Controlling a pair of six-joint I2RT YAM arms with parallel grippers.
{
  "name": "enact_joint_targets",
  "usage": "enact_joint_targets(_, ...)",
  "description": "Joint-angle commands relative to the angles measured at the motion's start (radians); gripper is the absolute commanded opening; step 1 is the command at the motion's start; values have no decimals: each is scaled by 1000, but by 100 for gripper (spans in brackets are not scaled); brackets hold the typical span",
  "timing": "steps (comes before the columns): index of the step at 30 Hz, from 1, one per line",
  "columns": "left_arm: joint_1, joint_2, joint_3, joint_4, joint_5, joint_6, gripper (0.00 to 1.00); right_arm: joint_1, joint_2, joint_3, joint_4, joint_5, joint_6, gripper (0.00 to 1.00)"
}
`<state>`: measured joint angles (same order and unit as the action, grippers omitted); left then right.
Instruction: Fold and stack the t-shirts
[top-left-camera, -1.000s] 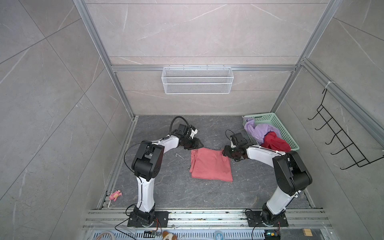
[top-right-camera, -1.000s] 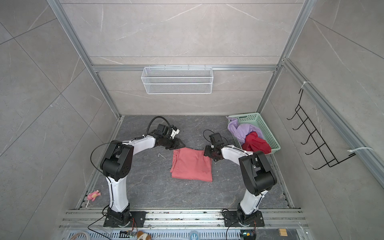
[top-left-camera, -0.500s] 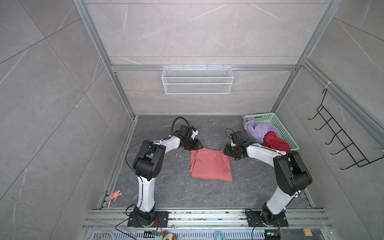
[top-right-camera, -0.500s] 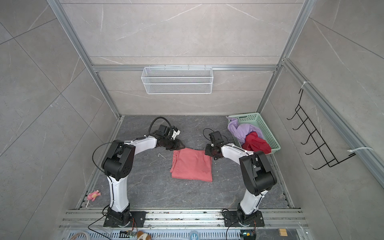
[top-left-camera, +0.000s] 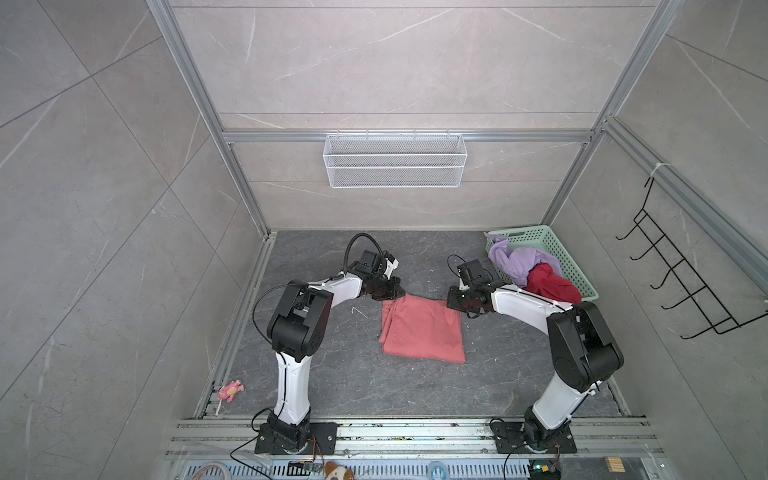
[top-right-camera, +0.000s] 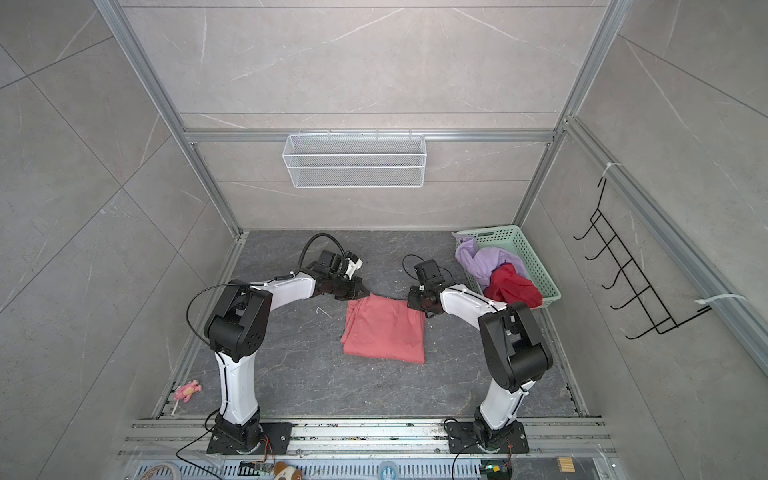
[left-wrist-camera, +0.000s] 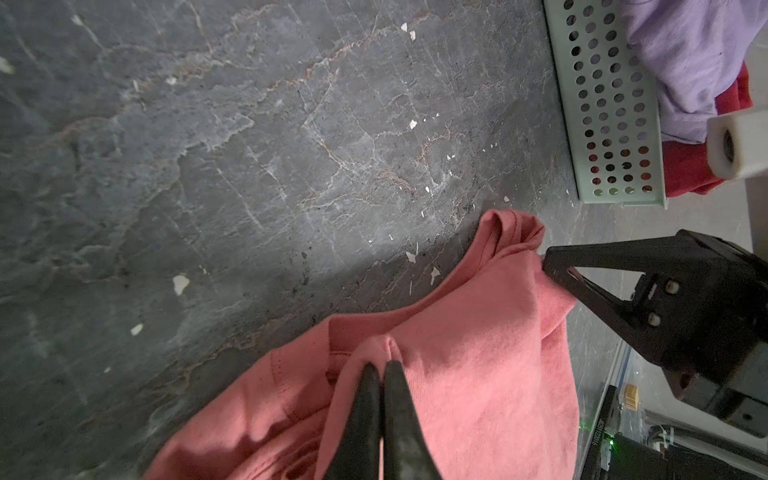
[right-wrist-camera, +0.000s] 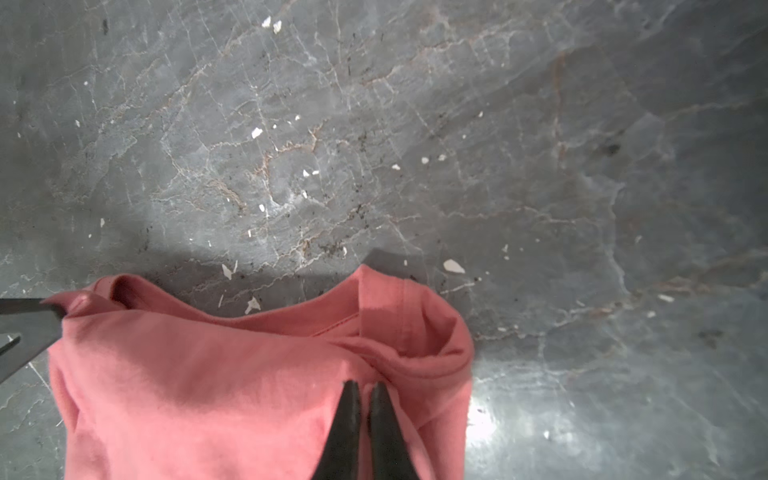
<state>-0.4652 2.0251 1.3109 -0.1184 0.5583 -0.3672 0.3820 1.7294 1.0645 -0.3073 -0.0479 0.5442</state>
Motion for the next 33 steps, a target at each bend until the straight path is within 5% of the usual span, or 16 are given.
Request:
enact_joint_targets(1,-3,-125,-43,39,23,-20,0,12,-92,10,-57,6,-24,4)
enact_joint_targets(7,-15,-338,-175,27,-19,-46,0,38,-229,-36,-117,-53,-15,1)
enact_joint_targets(22,-173,-871,-491,-136,-254,-275,0,187,-570,-209,-268,60,79,2)
enact_joint_targets(33,-162,-553,-306,-133,-350,-145,0,184,-233,-89,-159,247,53,2)
